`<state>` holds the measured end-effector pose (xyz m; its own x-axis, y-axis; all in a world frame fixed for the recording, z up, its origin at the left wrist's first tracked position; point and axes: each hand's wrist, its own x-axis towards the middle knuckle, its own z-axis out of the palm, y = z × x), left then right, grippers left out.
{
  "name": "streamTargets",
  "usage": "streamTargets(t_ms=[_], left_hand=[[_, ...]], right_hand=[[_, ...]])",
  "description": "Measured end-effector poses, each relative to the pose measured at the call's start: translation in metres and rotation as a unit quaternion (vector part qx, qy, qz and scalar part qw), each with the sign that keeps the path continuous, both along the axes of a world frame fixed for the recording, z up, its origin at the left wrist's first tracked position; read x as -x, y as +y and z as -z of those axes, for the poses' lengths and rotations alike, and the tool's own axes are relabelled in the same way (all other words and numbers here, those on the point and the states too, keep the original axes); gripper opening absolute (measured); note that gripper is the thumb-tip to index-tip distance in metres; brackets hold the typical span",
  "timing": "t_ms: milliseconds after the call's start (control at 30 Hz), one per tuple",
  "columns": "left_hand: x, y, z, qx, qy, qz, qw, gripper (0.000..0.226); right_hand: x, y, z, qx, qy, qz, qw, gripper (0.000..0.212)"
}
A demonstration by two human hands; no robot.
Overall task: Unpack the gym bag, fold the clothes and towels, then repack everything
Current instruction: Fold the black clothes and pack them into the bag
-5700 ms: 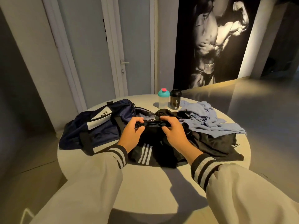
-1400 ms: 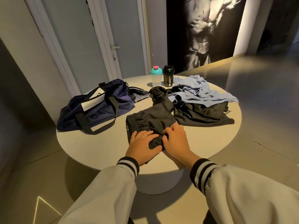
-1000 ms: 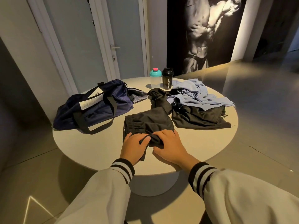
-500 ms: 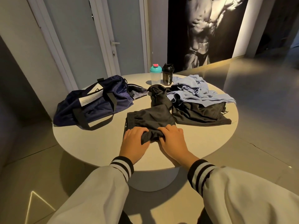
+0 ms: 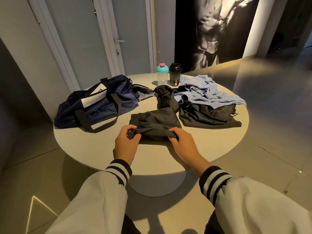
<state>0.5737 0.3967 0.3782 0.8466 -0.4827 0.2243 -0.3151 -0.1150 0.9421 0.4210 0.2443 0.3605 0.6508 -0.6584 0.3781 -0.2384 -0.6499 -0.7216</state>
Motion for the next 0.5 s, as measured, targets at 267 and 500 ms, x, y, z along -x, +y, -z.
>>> streamTargets(t_ms=[267, 500], left_hand=[[0.0035, -0.0016, -0.0027, 0.017, 0.011, -0.021, 1.000, 0.027], [0.0025, -0.0022, 0.0017, 0.021, 0.027, -0.025, 0.999, 0.045]], right_hand=[[-0.0006, 0.0014, 0.0000, -0.028, -0.033, 0.039, 0.998, 0.020], [-0.0036, 0.0018, -0.0003, -0.009, 0.012, 0.096, 0.995, 0.006]])
